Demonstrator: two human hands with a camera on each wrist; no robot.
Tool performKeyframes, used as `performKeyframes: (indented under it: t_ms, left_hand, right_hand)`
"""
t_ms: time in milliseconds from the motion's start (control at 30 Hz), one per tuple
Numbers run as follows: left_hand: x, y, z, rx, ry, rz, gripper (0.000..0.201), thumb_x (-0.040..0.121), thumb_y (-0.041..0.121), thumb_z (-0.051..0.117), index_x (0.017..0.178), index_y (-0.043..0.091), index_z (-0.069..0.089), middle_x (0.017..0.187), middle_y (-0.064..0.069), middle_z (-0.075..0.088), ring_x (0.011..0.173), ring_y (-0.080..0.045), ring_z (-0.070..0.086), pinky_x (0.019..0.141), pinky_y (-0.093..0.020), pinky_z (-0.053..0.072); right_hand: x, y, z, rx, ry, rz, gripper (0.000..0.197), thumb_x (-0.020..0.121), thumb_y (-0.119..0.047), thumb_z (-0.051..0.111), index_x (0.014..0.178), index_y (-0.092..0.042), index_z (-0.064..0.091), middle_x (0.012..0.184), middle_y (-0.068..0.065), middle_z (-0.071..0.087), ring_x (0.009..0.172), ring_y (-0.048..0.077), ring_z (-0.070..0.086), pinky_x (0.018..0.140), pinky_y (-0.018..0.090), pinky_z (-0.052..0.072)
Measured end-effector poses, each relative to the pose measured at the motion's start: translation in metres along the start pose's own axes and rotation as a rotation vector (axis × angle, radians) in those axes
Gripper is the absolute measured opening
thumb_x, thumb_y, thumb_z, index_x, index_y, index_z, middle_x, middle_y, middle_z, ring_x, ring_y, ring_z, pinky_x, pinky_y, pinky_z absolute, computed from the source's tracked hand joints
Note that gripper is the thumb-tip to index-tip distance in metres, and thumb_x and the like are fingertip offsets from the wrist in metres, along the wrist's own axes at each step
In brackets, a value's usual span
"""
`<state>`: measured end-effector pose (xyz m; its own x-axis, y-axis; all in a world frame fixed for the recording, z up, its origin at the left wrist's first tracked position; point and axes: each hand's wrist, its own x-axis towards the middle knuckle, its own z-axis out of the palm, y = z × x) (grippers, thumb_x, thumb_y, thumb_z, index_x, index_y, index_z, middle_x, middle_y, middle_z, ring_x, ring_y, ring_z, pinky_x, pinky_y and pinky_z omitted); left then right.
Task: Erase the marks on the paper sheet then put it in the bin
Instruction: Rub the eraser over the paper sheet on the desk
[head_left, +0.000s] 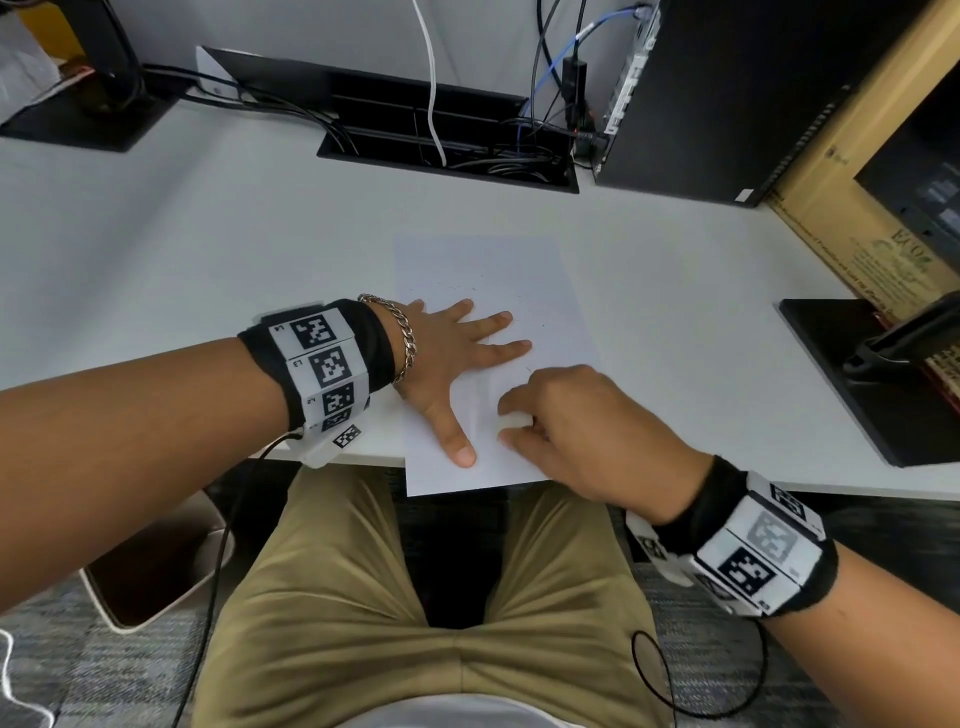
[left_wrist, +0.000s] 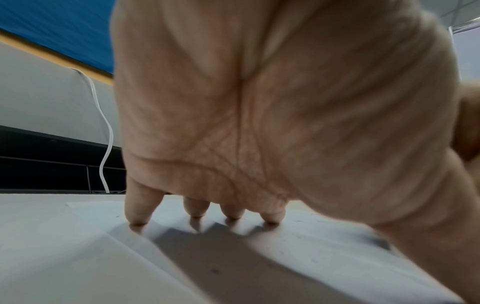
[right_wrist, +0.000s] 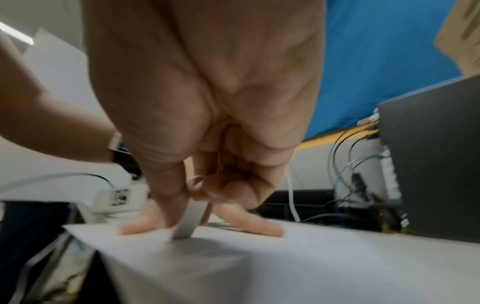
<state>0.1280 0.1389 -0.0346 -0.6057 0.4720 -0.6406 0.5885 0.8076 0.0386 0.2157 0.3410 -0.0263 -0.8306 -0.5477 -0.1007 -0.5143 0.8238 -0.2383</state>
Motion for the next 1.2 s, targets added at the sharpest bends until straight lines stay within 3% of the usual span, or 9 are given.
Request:
performKeyframes:
  t_ms: [200, 400, 500, 633, 800, 933, 1033, 1100, 1200]
  left_hand:
    - [0.001, 0.000, 0.001, 0.004, -0.002, -0.002, 0.146, 0.054, 0.098, 0.069, 0.151, 0.057, -0.032, 0.162, 0.019, -0.041, 0.156, -0.027, -0.028, 0.121, -0.075, -0.001]
    - [0.001, 0.001, 0.000, 0.008, -0.001, -0.007, 0.146, 0.054, 0.098, 0.069, 0.151, 0.056, -0.032, 0.163, 0.018, -0.040, 0.157, -0.029, -0.027, 0.121, -0.075, 0.000]
    - [0.000, 0.001, 0.000, 0.015, -0.002, -0.009, 0.146, 0.055, 0.097, 0.069, 0.152, 0.055, -0.032, 0.163, 0.018, -0.040, 0.156, -0.029, -0.028, 0.121, -0.075, 0.000]
    - [0.001, 0.003, 0.000, 0.011, -0.011, -0.015, 0.146, 0.053, 0.098, 0.069, 0.150, 0.057, -0.033, 0.162, 0.019, -0.041, 0.156, -0.028, -0.029, 0.121, -0.075, -0.001]
    - [0.000, 0.002, 0.001, 0.005, -0.003, -0.011, 0.146, 0.054, 0.098, 0.069, 0.151, 0.056, -0.032, 0.162, 0.019, -0.041, 0.156, -0.027, -0.029, 0.121, -0.074, -0.002]
    - [-0.001, 0.003, -0.001, -0.008, 0.001, -0.013, 0.146, 0.055, 0.097, 0.069, 0.151, 0.056, -0.032, 0.163, 0.019, -0.040, 0.156, -0.027, -0.029, 0.122, -0.073, -0.002]
    - [-0.005, 0.003, -0.001, -0.032, 0.005, -0.025, 0.145, 0.055, 0.097, 0.069, 0.152, 0.057, -0.031, 0.163, 0.019, -0.040, 0.156, -0.026, -0.028, 0.122, -0.073, -0.002]
    - [-0.009, 0.005, 0.000, -0.057, 0.013, -0.039, 0.144, 0.055, 0.098, 0.068, 0.153, 0.056, -0.030, 0.164, 0.019, -0.038, 0.157, -0.026, -0.026, 0.123, -0.071, -0.001]
    - [-0.014, 0.009, 0.004, -0.062, 0.051, -0.107, 0.143, 0.056, 0.101, 0.061, 0.156, 0.051, -0.027, 0.168, 0.014, -0.033, 0.159, -0.028, -0.019, 0.126, -0.066, 0.000]
  right_hand:
    - [-0.007, -0.007, 0.004, 0.013, -0.005, -0.065, 0.030, 0.102, -0.037, 0.056, 0.125, -0.023, 0.070, 0.095, -0.001, 0.062, 0.087, 0.020, 0.061, 0.076, 0.036, 0.052]
    - [0.003, 0.004, 0.003, 0.013, 0.057, 0.006, 0.030, 0.101, -0.039, 0.056, 0.121, -0.023, 0.071, 0.088, -0.007, 0.053, 0.087, 0.019, 0.060, 0.075, 0.032, 0.048]
    - [-0.005, -0.007, 0.006, 0.006, -0.001, -0.055, 0.029, 0.102, -0.038, 0.055, 0.120, -0.023, 0.071, 0.091, -0.003, 0.059, 0.085, 0.018, 0.060, 0.075, 0.035, 0.051]
    - [0.002, 0.003, 0.000, 0.029, 0.050, 0.018, 0.033, 0.101, -0.041, 0.057, 0.128, -0.025, 0.069, 0.091, -0.009, 0.050, 0.094, 0.019, 0.061, 0.075, 0.028, 0.041]
    - [-0.005, -0.009, 0.007, -0.002, 0.015, -0.048, 0.029, 0.103, -0.038, 0.054, 0.121, -0.023, 0.071, 0.092, -0.003, 0.058, 0.087, 0.019, 0.060, 0.074, 0.034, 0.050]
    - [0.002, 0.004, -0.001, 0.006, 0.065, 0.042, 0.032, 0.101, -0.039, 0.056, 0.127, -0.024, 0.070, 0.090, -0.008, 0.052, 0.093, 0.019, 0.061, 0.074, 0.029, 0.040]
    - [-0.004, 0.003, 0.002, 0.046, 0.053, 0.049, 0.031, 0.100, -0.040, 0.058, 0.126, -0.027, 0.069, 0.086, -0.014, 0.047, 0.085, 0.011, 0.054, 0.070, 0.022, 0.036]
    - [-0.010, 0.008, 0.001, 0.102, 0.059, 0.081, 0.030, 0.099, -0.042, 0.060, 0.124, -0.029, 0.070, 0.086, -0.015, 0.053, 0.085, 0.008, 0.054, 0.072, 0.019, 0.039]
    - [-0.018, 0.025, -0.008, 0.130, 0.146, 0.208, 0.028, 0.098, -0.042, 0.062, 0.122, -0.030, 0.070, 0.091, -0.012, 0.061, 0.090, 0.012, 0.060, 0.077, 0.025, 0.045]
